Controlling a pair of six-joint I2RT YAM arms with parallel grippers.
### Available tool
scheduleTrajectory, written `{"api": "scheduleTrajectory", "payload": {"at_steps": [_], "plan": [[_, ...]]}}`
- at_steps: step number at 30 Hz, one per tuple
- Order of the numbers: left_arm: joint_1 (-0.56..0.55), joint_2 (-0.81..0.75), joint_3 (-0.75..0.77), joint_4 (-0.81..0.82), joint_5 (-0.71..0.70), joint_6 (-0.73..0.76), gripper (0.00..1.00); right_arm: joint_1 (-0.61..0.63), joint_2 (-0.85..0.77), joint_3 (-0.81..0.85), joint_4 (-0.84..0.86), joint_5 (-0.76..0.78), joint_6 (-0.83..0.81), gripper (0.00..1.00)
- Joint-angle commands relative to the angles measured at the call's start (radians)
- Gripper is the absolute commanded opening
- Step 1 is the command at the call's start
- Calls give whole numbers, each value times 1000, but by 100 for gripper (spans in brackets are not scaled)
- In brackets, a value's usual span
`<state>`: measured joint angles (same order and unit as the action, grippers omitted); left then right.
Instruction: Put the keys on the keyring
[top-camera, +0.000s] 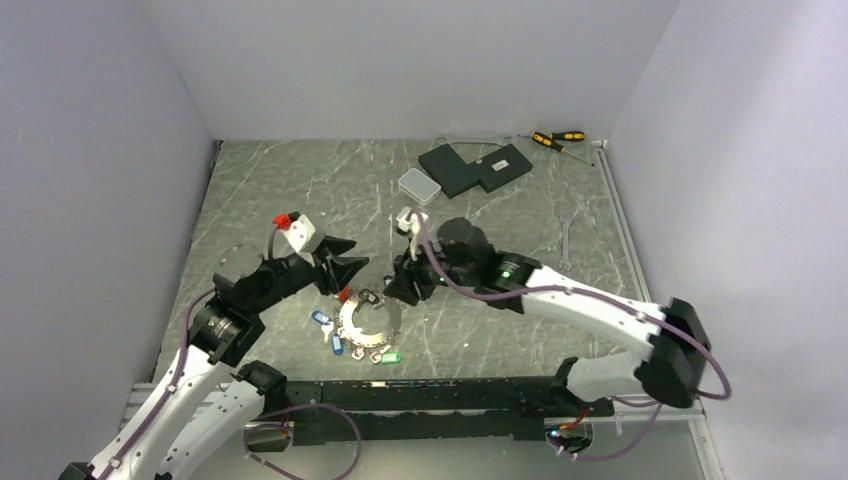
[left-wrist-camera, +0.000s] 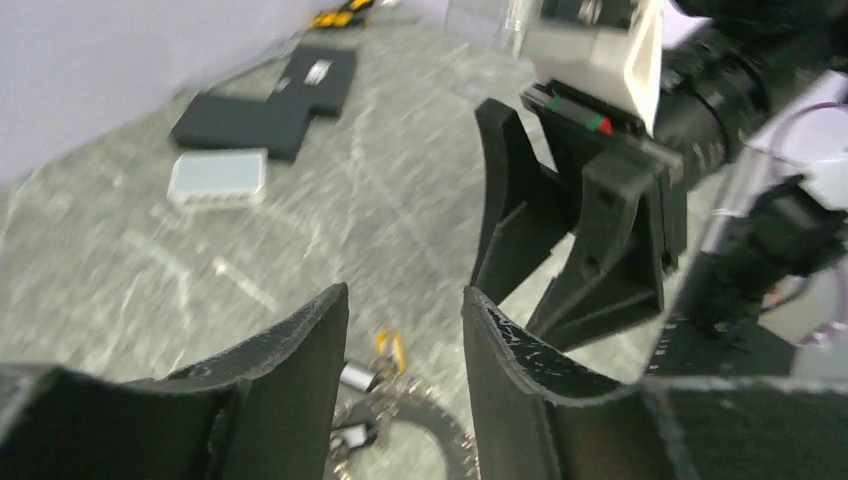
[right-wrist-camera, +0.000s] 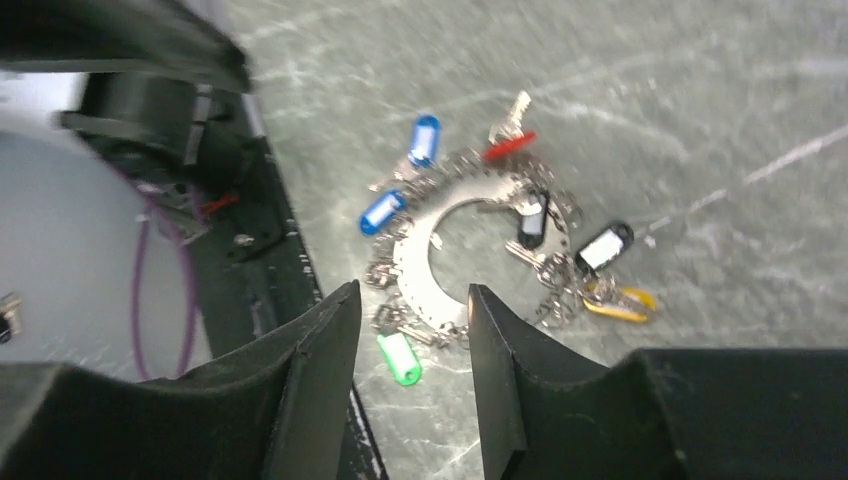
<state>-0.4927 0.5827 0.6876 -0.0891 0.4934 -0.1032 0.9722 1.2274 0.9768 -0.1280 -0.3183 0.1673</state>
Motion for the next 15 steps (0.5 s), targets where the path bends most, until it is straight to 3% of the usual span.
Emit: {"api": "scheduleTrajectory", "payload": {"at_steps": [1,7,15], "plan": [[0,23,32,-138,-312,28,54,4,162,87,-44,157,81,49],[8,1,50,-226,-727,-3,72,5,386,235,-89,221,99,59],[24,-80,41,-239,-966,3,86,18,600,402,-153,274,163,61]]}}
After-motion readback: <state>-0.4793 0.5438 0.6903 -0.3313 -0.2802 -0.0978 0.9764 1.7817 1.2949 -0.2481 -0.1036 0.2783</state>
